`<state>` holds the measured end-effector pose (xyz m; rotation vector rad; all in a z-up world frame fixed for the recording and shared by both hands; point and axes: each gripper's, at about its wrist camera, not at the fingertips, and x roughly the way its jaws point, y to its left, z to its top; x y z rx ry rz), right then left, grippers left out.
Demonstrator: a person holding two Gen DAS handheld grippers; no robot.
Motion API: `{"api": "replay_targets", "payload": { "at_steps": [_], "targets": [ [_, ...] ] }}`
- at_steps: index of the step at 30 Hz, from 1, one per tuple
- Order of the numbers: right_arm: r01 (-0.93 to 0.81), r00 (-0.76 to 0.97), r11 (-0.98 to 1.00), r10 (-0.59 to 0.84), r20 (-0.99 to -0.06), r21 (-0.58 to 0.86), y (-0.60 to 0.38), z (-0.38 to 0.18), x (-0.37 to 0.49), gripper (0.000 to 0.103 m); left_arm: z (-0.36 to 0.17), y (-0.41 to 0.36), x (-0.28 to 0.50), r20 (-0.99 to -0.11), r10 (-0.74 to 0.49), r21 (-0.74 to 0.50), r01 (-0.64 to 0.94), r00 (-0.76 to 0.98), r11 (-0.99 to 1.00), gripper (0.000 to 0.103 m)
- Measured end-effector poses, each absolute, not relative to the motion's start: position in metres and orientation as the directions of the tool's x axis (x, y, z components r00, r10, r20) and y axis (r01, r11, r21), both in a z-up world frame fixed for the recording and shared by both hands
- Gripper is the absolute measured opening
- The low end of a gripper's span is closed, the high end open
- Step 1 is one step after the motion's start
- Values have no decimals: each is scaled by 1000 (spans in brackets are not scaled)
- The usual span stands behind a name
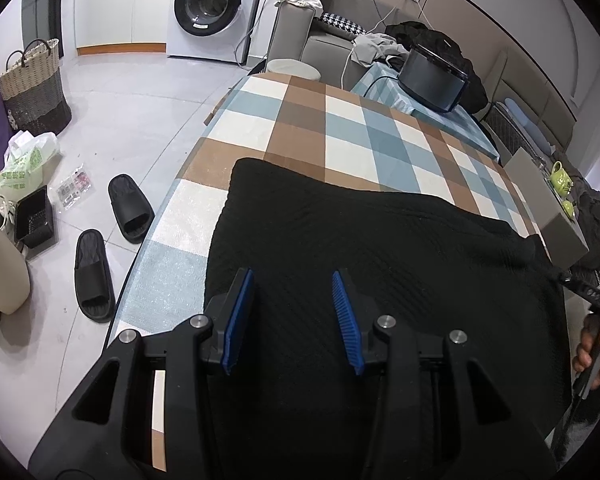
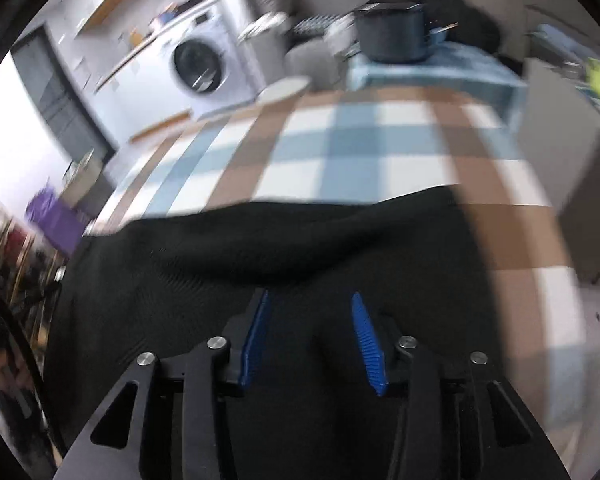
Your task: Fold small clothes
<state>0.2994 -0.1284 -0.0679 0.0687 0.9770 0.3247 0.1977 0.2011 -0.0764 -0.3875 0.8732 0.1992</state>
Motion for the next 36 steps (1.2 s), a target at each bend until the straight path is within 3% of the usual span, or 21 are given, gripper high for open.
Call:
{"api": "replay_targets", "payload": {
  "at_steps": [2, 6, 18, 22, 28, 31, 33, 36],
  "targets": [
    [-156, 545, 971, 239, -804, 183, -156, -64, 297, 48, -81, 204, 201, -793, 20, -237, -338, 609, 911, 43],
    [-59, 516, 972, 224, -827, 227, -192, -68, 291, 48, -88, 211, 198, -812, 31, -232, -372, 583, 899, 43],
    [-26, 493, 924, 345, -799, 383, -213, -83, 162, 49, -81, 191, 113, -803, 16, -252, -364, 596, 897, 44],
    [-22, 513, 930, 325, -794, 367, -210, -78, 125, 49, -79, 168, 81, -803, 11, -254, -358, 597, 899, 45],
    [-91, 554, 942, 317, -770, 323, -190, -61, 94, 67, -77, 126, 50, -806, 5, -228, -318, 592, 920, 50],
    [-118, 570, 933, 343, -747, 339, -182, -55, 85, 69, -78, 108, 35, -808, -12, -234, -303, 590, 924, 51],
    [-138, 579, 927, 360, -731, 348, -179, -51, 80, 71, -79, 97, 27, -807, -19, -237, -294, 590, 926, 54],
    [-182, 576, 913, 400, -713, 365, -167, -48, 76, 82, -79, 81, 15, -803, -19, -228, -278, 596, 933, 64]
  ]
}}
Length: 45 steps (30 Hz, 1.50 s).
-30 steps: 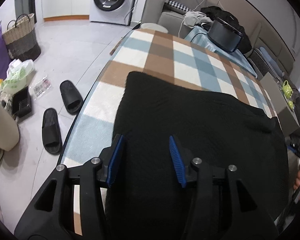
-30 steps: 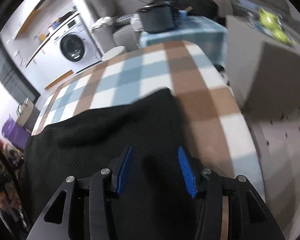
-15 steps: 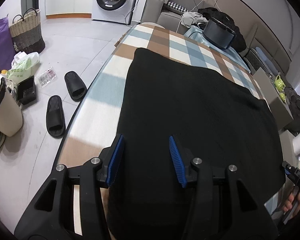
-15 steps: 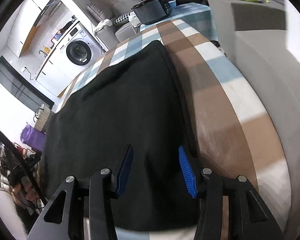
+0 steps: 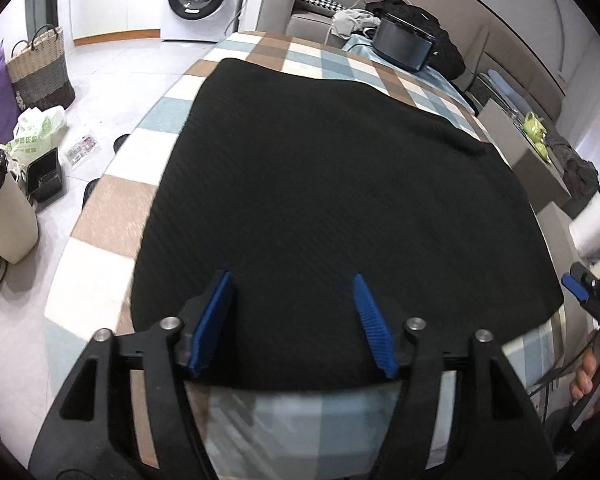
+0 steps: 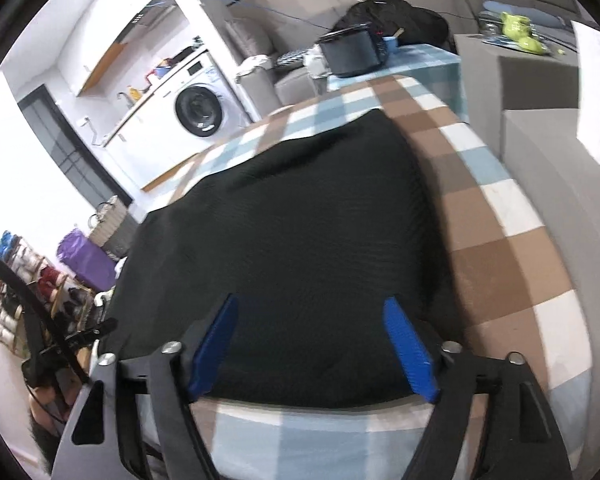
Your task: Fold small clothes
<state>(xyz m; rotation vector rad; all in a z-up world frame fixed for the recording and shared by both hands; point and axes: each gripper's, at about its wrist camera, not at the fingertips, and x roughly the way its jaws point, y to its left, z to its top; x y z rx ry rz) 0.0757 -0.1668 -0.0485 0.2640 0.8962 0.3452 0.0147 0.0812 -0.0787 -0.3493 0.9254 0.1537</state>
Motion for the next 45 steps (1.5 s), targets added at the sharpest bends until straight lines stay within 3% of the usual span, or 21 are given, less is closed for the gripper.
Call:
{"api": "replay_targets", "payload": {
  "at_steps": [8, 15, 30, 33, 35, 37, 45],
  "targets": [
    [-215, 520, 901, 432, -736, 377, -146, -64, 76, 84, -71, 60, -2, -780, -12, -210, -244, 625, 947, 74],
    [-133, 530, 909, 403, -746, 396, -164, -73, 68, 84, -74, 54, -4, -789, -36, -219, -227, 613, 949, 75],
    [29, 554, 861, 409, -725, 507, -199, -90, 49, 83, -81, 87, -29, -794, -133, -358, -280, 593, 891, 75],
    [57, 589, 876, 359, -724, 480, -197, -89, 62, 76, -85, 94, -33, -794, -136, -383, -314, 592, 869, 75],
    [84, 607, 882, 323, -726, 463, -196, -88, 67, 59, -89, 100, -35, -790, -152, -416, -337, 594, 845, 75],
    [83, 639, 883, 308, -705, 461, -197, -84, 67, 50, -94, 105, -34, -788, -185, -453, -349, 588, 820, 74],
    [85, 682, 899, 261, -683, 429, -212, -69, 56, 51, -99, 116, -24, -752, -251, -540, -352, 609, 764, 74]
  ]
}}
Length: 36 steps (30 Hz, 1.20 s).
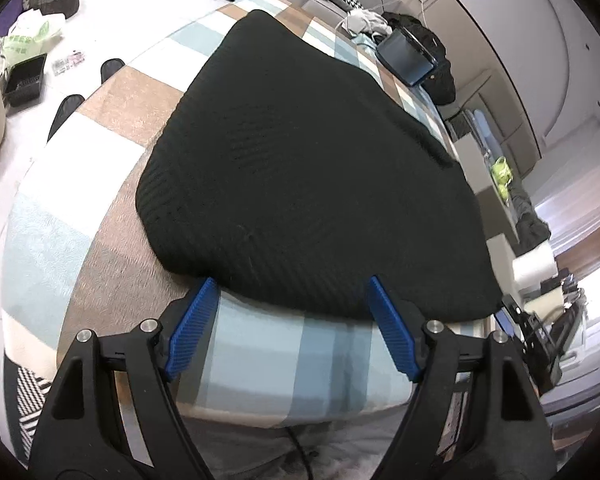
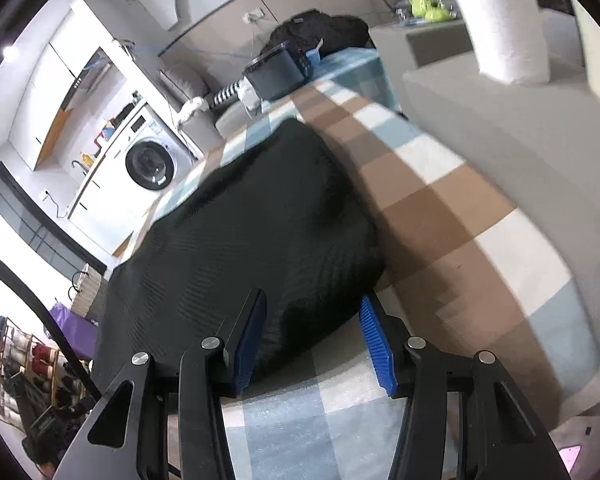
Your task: Fold small clothes
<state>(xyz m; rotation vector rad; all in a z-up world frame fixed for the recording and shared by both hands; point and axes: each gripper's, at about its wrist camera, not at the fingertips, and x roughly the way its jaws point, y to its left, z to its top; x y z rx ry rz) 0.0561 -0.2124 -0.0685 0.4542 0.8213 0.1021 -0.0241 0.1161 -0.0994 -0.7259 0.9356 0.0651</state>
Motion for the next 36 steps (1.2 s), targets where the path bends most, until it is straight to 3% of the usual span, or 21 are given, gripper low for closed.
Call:
{"api": "replay_targets", "payload": {
  "at_steps": [4, 7, 9, 16, 21, 26, 32, 34, 36],
  "targets": [
    [49, 702, 938, 211, -681, 342, -206, -50, 51, 61, -102, 115, -18, -740, -204, -540, -385, 641, 749, 74],
    [-48, 677, 945, 268, -685, 322, -189, -43, 53, 63, -101, 106, -7, -746, -136, -479, -384, 652, 789, 74],
    [-110, 658, 944, 304, -688, 312, -174, -43, 54, 70, -100, 100, -1, -741, -123, -467, -375, 660, 801, 74],
    [-239, 572, 916, 402, -715, 323, -123, -55, 66, 70, -96, 108, -7, -755, -106, -462, -410, 648, 787, 74],
    [-280, 540, 902, 430, -724, 327, -106, -61, 77, 70, -94, 123, -29, -771, 14, -390, -490, 636, 779, 74],
    [-315, 523, 892, 449, -725, 325, -93, -60, 81, 70, -102, 127, -20, -779, -24, -413, -483, 627, 772, 74],
    [-326, 511, 890, 450, -733, 319, -89, -60, 80, 70, -105, 119, 11, -782, -1, -353, -442, 623, 825, 74],
    [-317, 512, 893, 446, -734, 321, -91, -61, 80, 70, -108, 115, 20, -783, 1, -340, -429, 622, 837, 68],
    [-308, 513, 895, 441, -737, 322, -93, -62, 80, 70, -108, 111, 29, -783, 21, -320, -432, 622, 843, 54]
  ]
}}
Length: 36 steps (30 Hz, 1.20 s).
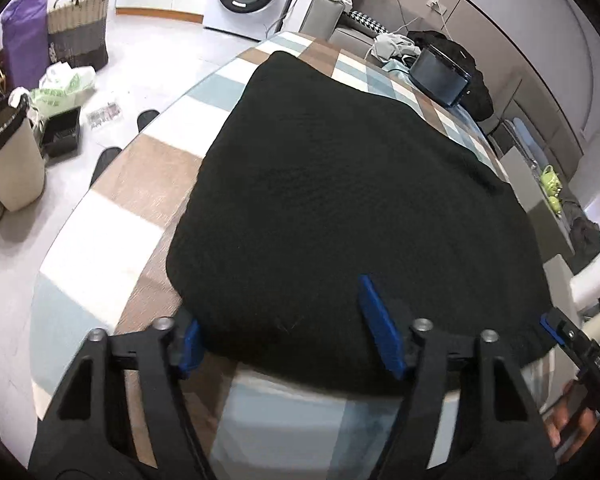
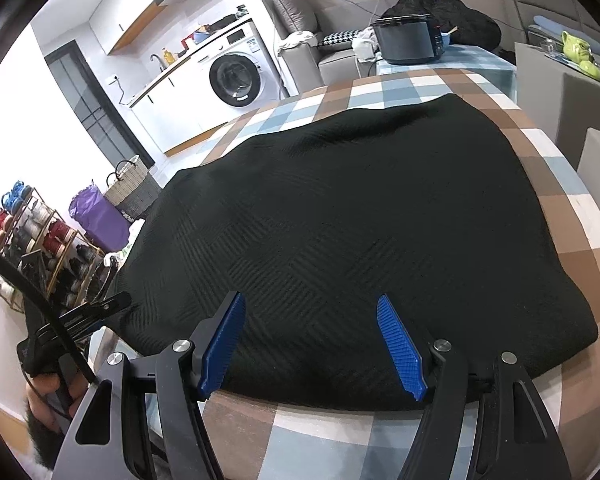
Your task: Fold small clothes
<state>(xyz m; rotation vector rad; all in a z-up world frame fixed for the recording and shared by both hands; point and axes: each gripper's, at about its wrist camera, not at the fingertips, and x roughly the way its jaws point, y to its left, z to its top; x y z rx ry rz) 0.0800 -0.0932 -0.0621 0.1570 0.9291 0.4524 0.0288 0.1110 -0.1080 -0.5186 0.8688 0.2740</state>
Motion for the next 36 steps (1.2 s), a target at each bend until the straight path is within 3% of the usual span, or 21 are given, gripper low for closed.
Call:
{"api": "replay_targets", "payload": {
  "at_steps": [1, 5, 18, 25, 31, 36],
  "targets": [
    [-302, 515, 898, 437, -738, 321, -94, -62, 80, 70, -109, 110, 30, -783, 25, -314, -429, 621, 847, 39],
    [-295, 515, 899, 435, -739, 323, -95, -63, 81, 70, -107, 103, 42, -774, 63, -268, -416, 631, 869, 24],
    [-287, 511, 897, 441, -738, 337, -99, -68, 78, 70, -79, 107, 32, -721, 79, -262, -376, 689, 889, 20],
    [-223, 552, 909, 416, -723, 352, -118, -64, 69, 70, -30, 58, 69, -626, 49, -138, -173, 778, 975, 19],
    [-166, 587, 923, 376, -717, 348, -135, -58, 60, 70, 2, -31, 104, -538, -198, -109, 165, 819, 980, 19],
    [-116, 597, 933, 340, -727, 342, -151, -58, 59, 70, -14, -89, 111, -596, -409, -150, 404, 691, 902, 23]
  ]
}}
